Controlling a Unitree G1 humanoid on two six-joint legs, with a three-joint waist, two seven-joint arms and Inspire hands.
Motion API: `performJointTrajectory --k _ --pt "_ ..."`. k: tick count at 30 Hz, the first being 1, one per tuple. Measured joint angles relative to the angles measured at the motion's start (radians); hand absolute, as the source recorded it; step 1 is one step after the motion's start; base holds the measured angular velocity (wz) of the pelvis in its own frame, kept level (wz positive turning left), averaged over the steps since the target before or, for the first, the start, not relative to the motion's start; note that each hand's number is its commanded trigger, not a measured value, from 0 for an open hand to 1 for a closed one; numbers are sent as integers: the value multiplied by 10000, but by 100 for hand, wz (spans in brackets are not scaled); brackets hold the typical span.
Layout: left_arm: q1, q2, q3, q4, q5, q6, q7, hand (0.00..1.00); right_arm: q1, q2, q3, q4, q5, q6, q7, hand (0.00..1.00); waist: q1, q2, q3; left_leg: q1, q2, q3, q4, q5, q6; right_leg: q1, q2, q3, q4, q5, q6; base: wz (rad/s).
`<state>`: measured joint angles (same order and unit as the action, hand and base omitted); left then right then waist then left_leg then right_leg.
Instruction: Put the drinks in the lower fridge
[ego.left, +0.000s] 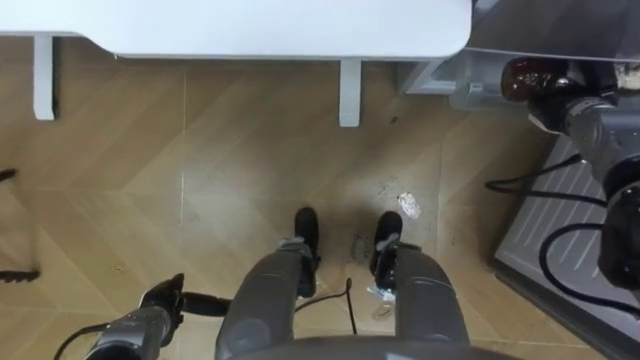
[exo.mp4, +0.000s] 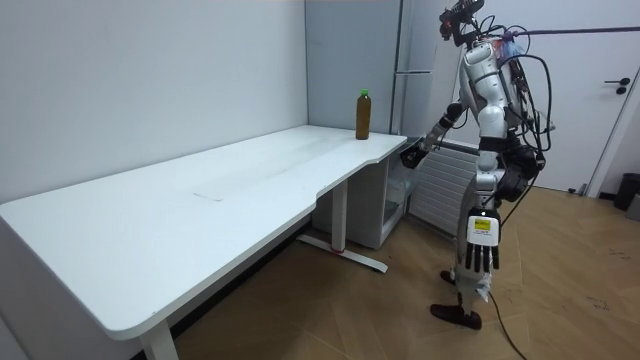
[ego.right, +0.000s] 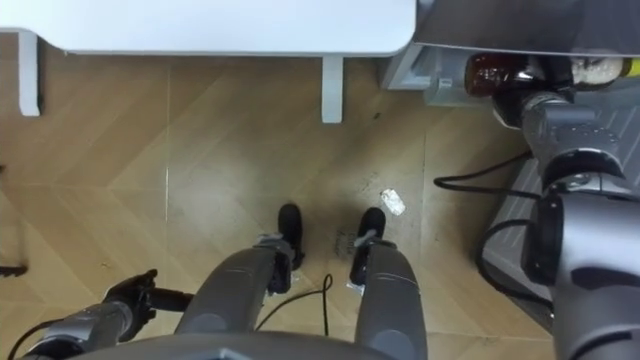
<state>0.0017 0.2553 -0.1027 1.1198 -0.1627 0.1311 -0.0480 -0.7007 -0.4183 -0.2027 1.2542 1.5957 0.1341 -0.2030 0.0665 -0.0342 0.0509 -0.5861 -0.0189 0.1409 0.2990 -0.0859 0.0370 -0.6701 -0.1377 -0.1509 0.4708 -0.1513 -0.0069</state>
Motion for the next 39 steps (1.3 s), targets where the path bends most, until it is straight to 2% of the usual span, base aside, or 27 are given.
performJointTrajectory --k 1,2,3,5,9,39 --pt "1 0 -2 2 -1 0 8 0 -73 -12 0 28 0 0 -40 100 6 -9 5 -77 4 7 55 4 4 -74 -2 7 34 -4 -4 0" --pt "0 1 -3 -3 0 -4 22 0 -103 -34 1 33 0 -1 -51 53 8 -31 19 -141 2 7 101 6 7 -143 -18 6 95 -16 -14 0" --pt "0 1 -3 -3 0 -5 38 0 -104 -43 1 34 -1 -1 -55 0 18 -54 33 -147 -5 7 110 7 7 -161 -28 7 127 -35 -16 4" --pt "1 -2 -16 -3 26 -7 177 0 -136 -98 1 89 -32 -3 -123 0 31 -101 61 -214 -12 -3 179 6 7 -212 -36 12 146 -85 -25 6" --pt "0 -2 -21 -3 44 -18 248 0 -283 -171 3 89 -85 -20 -205 0 14 -112 67 -441 -17 -7 303 6 7 -414 -19 20 291 -79 -32 2" --pt "2 50 -537 5 -2 -73 344 0 -385 -352 -71 104 60 -153 -704 0 215 -104 62 -478 -85 -20 553 9 13 -415 -25 82 453 -83 -28 0"
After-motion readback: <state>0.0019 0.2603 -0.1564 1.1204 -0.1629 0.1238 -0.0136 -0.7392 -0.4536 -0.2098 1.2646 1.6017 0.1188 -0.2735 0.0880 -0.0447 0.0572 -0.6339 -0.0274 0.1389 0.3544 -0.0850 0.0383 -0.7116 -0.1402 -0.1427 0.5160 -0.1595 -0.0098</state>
